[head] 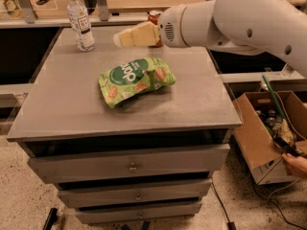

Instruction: Knock blue plastic bottle over

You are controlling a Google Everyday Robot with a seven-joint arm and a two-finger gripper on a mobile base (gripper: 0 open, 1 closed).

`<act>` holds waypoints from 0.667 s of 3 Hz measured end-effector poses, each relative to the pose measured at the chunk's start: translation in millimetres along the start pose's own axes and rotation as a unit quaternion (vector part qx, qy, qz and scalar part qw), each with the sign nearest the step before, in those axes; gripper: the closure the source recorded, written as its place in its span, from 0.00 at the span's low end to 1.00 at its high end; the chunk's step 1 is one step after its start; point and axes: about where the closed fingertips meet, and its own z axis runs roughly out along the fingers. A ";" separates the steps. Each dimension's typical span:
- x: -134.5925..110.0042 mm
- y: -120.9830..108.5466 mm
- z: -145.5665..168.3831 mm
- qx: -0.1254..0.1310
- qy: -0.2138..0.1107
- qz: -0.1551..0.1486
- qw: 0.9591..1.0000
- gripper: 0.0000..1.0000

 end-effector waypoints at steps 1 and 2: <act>-8.1 -7.7 23.8 0.004 -0.026 -0.010 1.000 0.00; -7.3 -8.3 32.6 0.002 -0.029 -0.007 1.000 0.00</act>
Offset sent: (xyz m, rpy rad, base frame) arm 0.0178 0.0110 -0.0011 0.0155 -0.0381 0.0024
